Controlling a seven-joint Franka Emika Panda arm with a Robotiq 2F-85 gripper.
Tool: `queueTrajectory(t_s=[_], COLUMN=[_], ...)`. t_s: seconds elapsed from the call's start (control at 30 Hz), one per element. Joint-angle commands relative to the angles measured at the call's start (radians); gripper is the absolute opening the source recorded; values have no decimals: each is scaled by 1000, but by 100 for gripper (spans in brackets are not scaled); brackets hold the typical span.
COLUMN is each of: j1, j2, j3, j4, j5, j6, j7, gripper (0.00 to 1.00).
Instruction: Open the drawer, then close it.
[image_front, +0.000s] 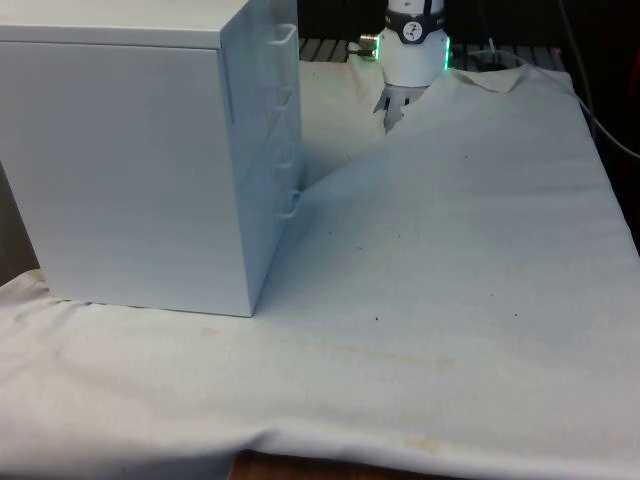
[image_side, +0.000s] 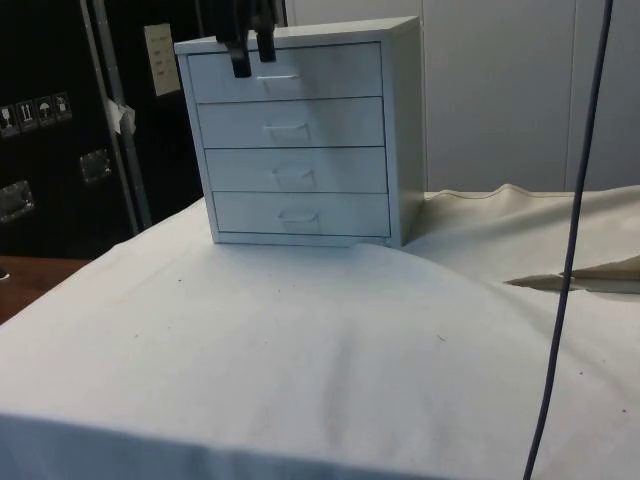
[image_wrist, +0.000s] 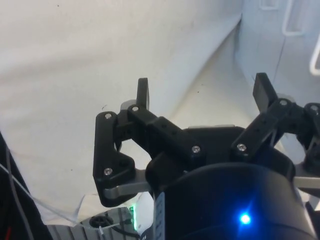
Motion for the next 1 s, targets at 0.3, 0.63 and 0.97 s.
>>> queueTrajectory(t_s=[0.3, 0.63, 0.97], j1=[5, 8, 10], j2=[15, 21, 35], j3=[5, 16, 18], j4=[-7, -7, -10], j5=[-71, -148, -207], j6=[16, 17, 22], j7=[1, 51, 95], gripper=[100, 100, 100])
